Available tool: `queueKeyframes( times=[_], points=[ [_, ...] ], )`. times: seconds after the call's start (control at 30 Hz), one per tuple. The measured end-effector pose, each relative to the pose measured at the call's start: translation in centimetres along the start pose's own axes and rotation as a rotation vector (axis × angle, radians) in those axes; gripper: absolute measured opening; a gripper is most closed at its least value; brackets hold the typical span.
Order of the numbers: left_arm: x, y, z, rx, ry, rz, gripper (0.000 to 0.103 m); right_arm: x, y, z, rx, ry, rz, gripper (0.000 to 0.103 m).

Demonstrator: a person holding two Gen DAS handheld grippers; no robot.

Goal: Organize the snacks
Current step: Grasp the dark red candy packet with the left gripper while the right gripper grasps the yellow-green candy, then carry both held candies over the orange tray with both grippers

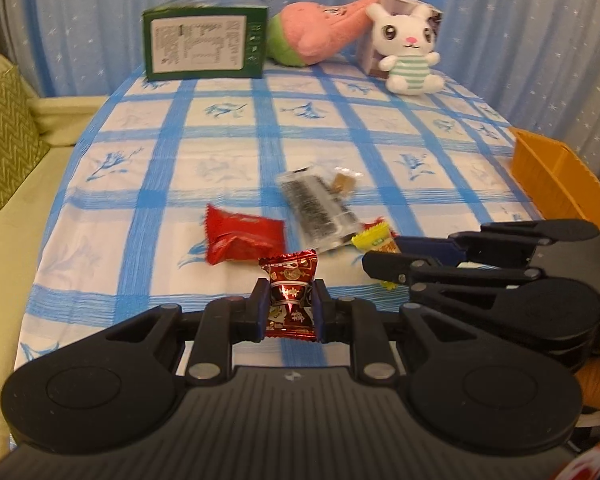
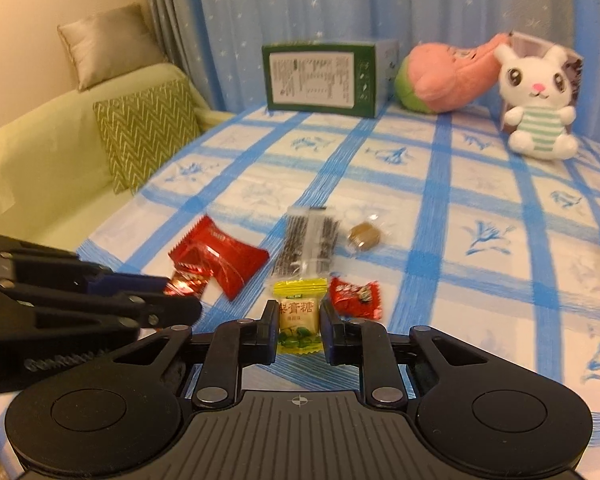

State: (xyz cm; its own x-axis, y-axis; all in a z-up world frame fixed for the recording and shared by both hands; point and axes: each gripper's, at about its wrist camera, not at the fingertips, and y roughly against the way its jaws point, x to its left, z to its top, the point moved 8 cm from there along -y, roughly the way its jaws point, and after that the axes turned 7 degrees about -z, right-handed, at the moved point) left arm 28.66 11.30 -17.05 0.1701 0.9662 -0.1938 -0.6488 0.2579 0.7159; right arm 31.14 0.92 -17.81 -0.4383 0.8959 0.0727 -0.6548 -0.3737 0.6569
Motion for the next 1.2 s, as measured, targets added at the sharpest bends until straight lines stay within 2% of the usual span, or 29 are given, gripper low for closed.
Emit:
queueKeyframes(
  times=[0.27, 0.57, 0.8, 1.2],
  points=[
    [-3.9, 2.0, 1.1, -0.048, 0.010, -0.029, 0.019, -3.9, 5.5, 0.0, -0.029, -0.092, -0.075, 0.022],
    [-10.2, 4.9, 1.9, -0.090, 0.002, -0.073, 0.019, -8.6, 12.3, -1.2, -0.055, -0.176, -0.155, 0.022],
    [-14.8, 6.3, 1.9, -0.093, -0.019, -0.101, 0.019, -11.6, 16.6, -2.4, -0.073, -0.242, -0.199, 0.022],
    [-20.6, 7.0, 1.5, -0.085, -0.073, -0.144, 0.019, -15.8, 21.8, -3.8, -0.108, -0.313, -0.265, 0.022]
  ],
)
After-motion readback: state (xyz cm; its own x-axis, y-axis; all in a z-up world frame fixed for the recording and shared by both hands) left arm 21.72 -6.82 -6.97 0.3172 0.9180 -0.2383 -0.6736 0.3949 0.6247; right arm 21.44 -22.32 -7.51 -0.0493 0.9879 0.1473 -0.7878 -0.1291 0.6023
